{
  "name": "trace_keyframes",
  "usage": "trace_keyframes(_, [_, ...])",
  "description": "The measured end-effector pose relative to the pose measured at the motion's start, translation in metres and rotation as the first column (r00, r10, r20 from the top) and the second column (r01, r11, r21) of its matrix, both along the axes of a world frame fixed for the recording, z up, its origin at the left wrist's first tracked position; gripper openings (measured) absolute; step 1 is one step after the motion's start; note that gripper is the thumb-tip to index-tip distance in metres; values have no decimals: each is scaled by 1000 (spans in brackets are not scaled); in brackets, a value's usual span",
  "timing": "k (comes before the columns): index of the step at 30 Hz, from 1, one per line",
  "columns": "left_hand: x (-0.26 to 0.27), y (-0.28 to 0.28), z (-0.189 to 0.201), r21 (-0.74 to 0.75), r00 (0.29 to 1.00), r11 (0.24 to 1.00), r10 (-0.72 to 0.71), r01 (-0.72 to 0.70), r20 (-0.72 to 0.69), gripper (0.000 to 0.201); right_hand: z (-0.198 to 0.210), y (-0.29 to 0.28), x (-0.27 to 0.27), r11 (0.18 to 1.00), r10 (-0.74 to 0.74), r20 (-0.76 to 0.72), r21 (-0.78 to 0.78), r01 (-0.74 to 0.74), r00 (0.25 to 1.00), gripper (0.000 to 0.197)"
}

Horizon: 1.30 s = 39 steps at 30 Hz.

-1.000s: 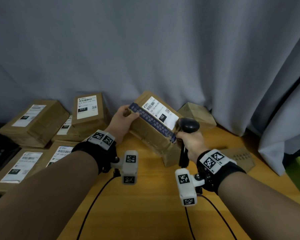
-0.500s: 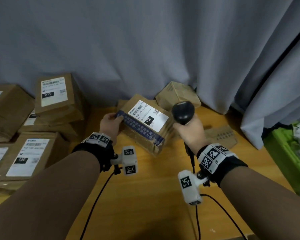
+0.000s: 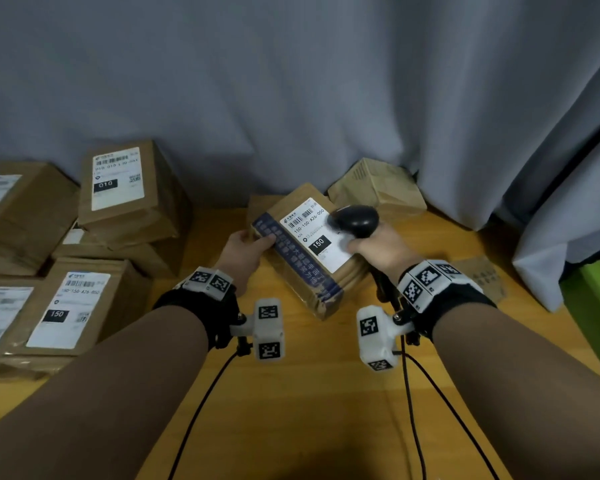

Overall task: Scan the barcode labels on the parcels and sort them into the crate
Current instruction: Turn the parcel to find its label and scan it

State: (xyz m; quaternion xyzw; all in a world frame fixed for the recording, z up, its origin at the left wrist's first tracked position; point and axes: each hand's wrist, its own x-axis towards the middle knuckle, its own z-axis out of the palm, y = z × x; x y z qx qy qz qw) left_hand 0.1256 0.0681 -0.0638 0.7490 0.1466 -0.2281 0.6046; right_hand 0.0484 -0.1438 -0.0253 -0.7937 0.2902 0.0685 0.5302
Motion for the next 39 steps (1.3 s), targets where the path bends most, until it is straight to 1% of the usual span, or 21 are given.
trace_keyframes(2, [-10, -1, -5, -45, 990, 999, -34, 27, -140, 85, -5, -5, -7, 996, -68, -29, 57, 69, 997, 28])
trace_keyframes(4, [-25, -5, -7, -139, 957, 986, -131, 97, -258, 95, -9, -8, -15, 989, -103, -26, 109, 105, 994, 14])
trace_keyframes(6, [-36, -12, -15, -226, 920, 961, -227, 159, -319, 102, -14, -8, -22, 989, -124, -10, 86, 124, 992, 13])
trace_keyframes(7, [-41, -17, -17, -262, 910, 949, -259, 177, -324, 99, -16, -8, -26, 986, -143, -6, 82, 143, 990, 14])
trace_keyframes(9, [-48, -27, -23, -329, 922, 931, -257, 157, -290, 88, -16, -7, -32, 979, -175, 4, 107, 174, 984, 15])
trace_keyframes(12, [-49, -40, -22, -389, 961, 918, -167, 70, -221, 64, -13, -9, -40, 970, -204, 12, 142, 200, 979, 18])
trace_keyframes(13, [-45, -42, -20, -391, 970, 919, -136, 48, -201, 61, -11, -10, -43, 968, -204, 5, 150, 201, 979, 17])
trace_keyframes(14, [-39, -41, -18, -384, 976, 923, -115, 37, -183, 67, -8, -11, -45, 970, -191, -5, 151, 190, 982, 16])
trace_keyframes(16, [-27, -33, -7, -322, 981, 944, -127, 76, -143, 94, -2, -10, -46, 981, -143, -32, 126, 146, 989, 11])
trace_keyframes(17, [-21, -28, 1, -279, 981, 954, -151, 112, -122, 105, 4, -9, -44, 986, -122, -35, 106, 125, 992, 11])
trace_keyframes(18, [-15, -23, 10, -240, 981, 961, -168, 140, -101, 109, 11, -7, -41, 990, -109, -26, 88, 111, 994, 14])
trace_keyframes(21, [1, -8, 33, -155, 985, 974, -171, 163, -37, 95, 51, 7, -24, 990, -107, 95, 104, 97, 990, 15])
trace_keyframes(23, [6, 0, 46, -143, 988, 978, -155, 153, -4, 90, 87, 18, -10, 992, -60, 194, 118, 37, 979, 16])
trace_keyframes(25, [8, 6, 57, -113, 990, 984, -137, 141, 46, 89, 122, 29, 0, 993, 15, 254, 110, -44, 967, 22])
trace_keyframes(27, [9, 10, 66, -79, 990, 991, -104, 112, 95, 91, 152, 37, 4, 992, 83, 268, 67, -105, 960, 27])
trace_keyframes(29, [12, 15, 69, -86, 991, 994, -55, 66, 119, 96, 174, 41, 5, 990, 122, 247, 35, -134, 961, 28])
trace_keyframes(33, [13, 22, 72, -96, 987, 995, -12, 27, 159, 99, 192, 41, 3, 993, 111, 205, 25, -118, 972, 33])
trace_keyframes(39, [9, 22, 77, -77, 981, 997, -11, 26, 196, 96, 197, 45, -6, 991, 129, 210, 4, -132, 969, 31])
